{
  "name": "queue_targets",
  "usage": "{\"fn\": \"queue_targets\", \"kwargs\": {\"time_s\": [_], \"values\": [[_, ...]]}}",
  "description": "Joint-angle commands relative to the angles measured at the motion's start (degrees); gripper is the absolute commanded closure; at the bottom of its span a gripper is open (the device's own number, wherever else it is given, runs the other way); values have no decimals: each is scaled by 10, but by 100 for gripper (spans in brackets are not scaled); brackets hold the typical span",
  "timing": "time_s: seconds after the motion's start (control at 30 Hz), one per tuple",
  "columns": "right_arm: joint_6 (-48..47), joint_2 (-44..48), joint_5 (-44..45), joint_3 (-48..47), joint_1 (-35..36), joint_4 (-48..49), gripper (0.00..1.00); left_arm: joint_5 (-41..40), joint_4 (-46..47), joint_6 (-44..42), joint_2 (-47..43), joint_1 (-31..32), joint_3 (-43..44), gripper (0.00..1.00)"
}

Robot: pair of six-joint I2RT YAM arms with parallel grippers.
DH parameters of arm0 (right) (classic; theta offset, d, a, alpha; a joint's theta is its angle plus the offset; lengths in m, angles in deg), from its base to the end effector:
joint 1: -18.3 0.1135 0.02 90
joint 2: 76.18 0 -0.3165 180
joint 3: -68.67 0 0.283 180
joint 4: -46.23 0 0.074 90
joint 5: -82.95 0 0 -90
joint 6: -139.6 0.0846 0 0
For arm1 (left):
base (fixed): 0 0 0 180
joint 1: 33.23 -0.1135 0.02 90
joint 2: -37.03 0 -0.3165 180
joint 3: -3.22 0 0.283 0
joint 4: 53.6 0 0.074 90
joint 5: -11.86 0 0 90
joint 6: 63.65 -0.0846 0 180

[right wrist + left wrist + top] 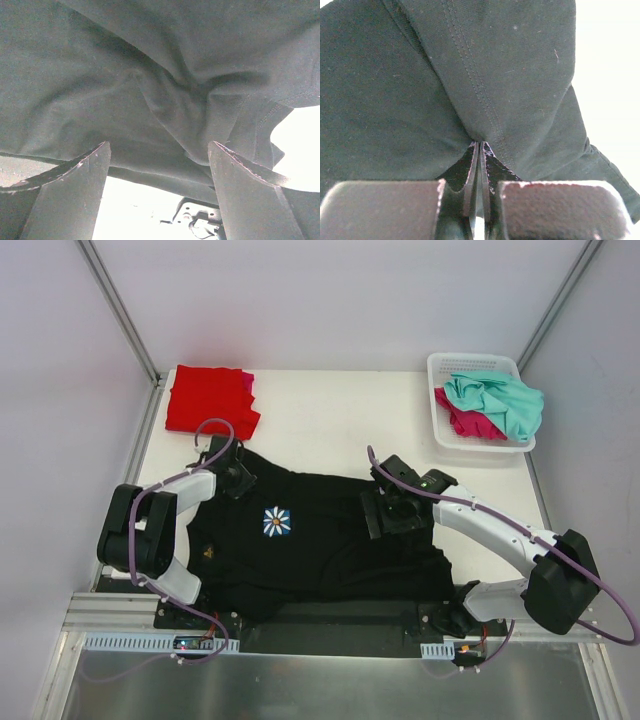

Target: Fold and stack the t-shirts

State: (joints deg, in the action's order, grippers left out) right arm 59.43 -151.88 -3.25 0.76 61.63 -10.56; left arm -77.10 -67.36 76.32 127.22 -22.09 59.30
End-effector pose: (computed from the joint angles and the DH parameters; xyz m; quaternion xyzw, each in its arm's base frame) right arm 0.2150 0.1951 0.2388 -0.2740 0.9357 0.0695 0.2111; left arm 0.3546 -0.0714 0.1537 -0.3071 0.8812 -0.1900 0.3052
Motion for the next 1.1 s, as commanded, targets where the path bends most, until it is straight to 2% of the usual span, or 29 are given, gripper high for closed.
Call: {"fn": "queue_targets", "kwargs": {"time_s": [0.0,0.3,0.57,0.77,1.07], "values": [[3,4,0,-20,-3,-16,18,-3,-53,-22,-35,-2,42,100],[0,3,0,-17,-3,-18,18,5,-94,-48,-2,-1,149,100],[-7,-1,1,-13,-3,-17,18,41,-122,-74,125,-1,297,100],[-10,-16,-8,-17,-2,-9,18,49,-166,-97,228,11,455,100],[-12,-38,-31,-25,-3,1,18,72,-196,-110,334,35,601,100]]}}
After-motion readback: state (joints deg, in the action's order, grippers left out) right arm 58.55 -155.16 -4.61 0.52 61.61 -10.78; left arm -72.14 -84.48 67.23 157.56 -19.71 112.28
